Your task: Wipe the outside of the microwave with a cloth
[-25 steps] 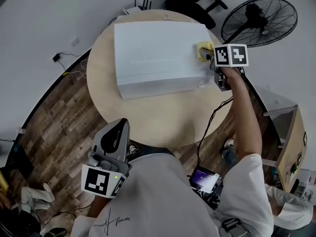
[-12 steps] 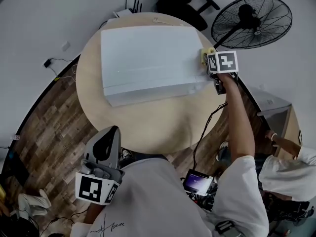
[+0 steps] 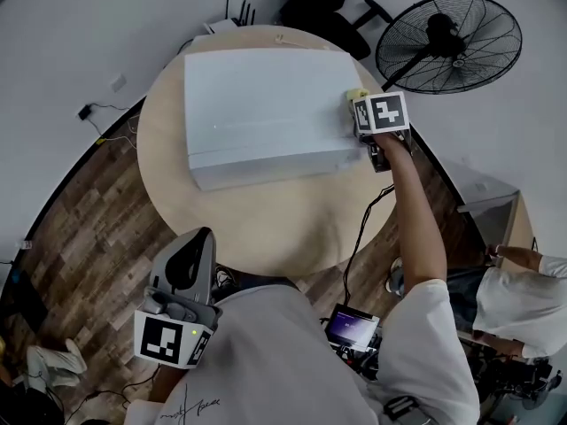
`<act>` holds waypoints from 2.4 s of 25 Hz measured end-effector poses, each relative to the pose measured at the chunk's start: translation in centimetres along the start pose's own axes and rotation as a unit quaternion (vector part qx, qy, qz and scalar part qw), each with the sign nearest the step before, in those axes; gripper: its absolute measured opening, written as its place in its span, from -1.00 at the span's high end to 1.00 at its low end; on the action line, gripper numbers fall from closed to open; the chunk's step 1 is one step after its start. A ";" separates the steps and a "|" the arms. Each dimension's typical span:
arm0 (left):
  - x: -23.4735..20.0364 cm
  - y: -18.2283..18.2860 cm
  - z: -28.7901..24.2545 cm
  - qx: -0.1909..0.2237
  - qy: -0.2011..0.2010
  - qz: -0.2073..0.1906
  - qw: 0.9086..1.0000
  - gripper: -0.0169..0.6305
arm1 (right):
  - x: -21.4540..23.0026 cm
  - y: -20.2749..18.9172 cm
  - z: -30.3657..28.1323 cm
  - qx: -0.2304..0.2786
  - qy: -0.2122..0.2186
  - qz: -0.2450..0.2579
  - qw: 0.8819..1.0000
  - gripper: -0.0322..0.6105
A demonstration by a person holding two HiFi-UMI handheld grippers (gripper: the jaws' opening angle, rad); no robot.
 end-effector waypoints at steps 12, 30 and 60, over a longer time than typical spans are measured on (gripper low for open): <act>-1.5 0.1 4.6 0.016 0.030 0.001 0.999 0.96 | -6.3 1.8 -0.1 0.011 0.038 -0.002 0.999 0.48; -4.6 0.2 10.0 0.031 0.050 0.002 0.998 0.96 | -17.1 4.8 0.0 0.036 0.070 0.001 0.997 0.48; -4.8 0.6 12.1 0.041 0.062 -0.002 0.997 0.96 | -36.2 9.0 3.4 0.100 0.348 -0.026 0.932 0.48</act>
Point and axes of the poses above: the fingertips, and each gripper's own axes: z backward along the fingers, x to its right, y out of its top, the point moved 7 cm from there along z, backward along the fingers, and after that the axes turned 6 degrees about y, right-handed, at the moved point
